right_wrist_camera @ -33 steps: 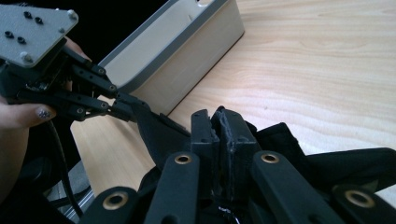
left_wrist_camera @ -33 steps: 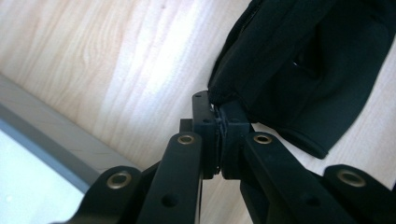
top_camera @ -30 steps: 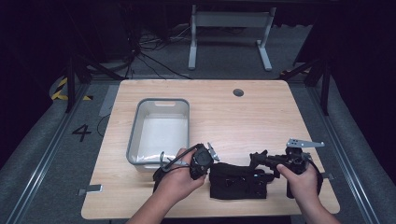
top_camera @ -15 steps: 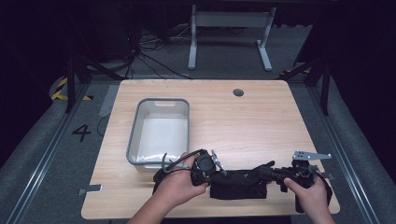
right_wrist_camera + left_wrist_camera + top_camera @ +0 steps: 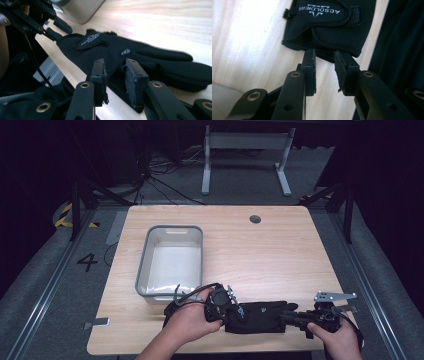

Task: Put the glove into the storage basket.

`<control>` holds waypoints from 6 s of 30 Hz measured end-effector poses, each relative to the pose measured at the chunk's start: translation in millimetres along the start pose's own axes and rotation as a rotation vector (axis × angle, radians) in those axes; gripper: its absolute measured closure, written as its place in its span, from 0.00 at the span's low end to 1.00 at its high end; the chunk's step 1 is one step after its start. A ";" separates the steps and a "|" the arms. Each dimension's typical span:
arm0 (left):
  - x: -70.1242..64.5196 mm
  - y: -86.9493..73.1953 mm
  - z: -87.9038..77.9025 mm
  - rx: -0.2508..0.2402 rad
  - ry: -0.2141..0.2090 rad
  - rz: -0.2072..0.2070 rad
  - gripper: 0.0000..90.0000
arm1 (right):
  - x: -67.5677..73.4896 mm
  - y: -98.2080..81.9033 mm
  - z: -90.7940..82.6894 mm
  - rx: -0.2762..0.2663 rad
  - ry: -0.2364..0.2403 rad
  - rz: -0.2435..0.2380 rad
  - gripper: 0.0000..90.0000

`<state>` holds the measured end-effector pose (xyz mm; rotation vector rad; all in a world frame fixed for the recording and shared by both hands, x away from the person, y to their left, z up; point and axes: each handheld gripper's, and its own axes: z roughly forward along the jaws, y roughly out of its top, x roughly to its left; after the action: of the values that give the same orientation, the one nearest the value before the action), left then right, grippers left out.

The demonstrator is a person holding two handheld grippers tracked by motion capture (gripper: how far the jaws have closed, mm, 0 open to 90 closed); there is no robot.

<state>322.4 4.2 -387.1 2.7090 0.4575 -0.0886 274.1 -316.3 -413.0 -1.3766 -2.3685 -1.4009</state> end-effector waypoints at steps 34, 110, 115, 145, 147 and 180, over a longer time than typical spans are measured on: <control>8.6 1.1 26.9 -0.055 0.001 -0.165 0.61 | -44.3 -6.3 2.8 0.152 -0.310 -0.194 0.60; 9.6 6.9 18.8 -0.048 -0.028 -0.155 1.00 | -23.1 18.2 -21.9 0.107 -0.295 -0.149 0.96; 13.7 6.8 29.4 -0.026 -0.019 -0.165 1.00 | -30.3 15.7 -13.9 0.127 -0.302 -0.146 0.96; 9.6 14.8 8.8 -0.148 -0.013 -0.158 0.64 | -53.1 15.2 -24.4 0.042 -0.343 -0.116 0.79; 8.1 18.5 7.1 -0.163 -0.005 -0.147 0.62 | -52.7 15.5 -26.0 0.036 -0.339 -0.111 0.80; -4.2 83.6 55.2 -0.181 -0.093 0.032 0.43 | -62.5 10.8 -32.6 0.010 -0.319 -0.092 0.75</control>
<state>346.0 -91.2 -406.8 2.5220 0.3762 -0.1557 307.5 -379.2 -415.2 -1.6146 -2.6595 -1.2685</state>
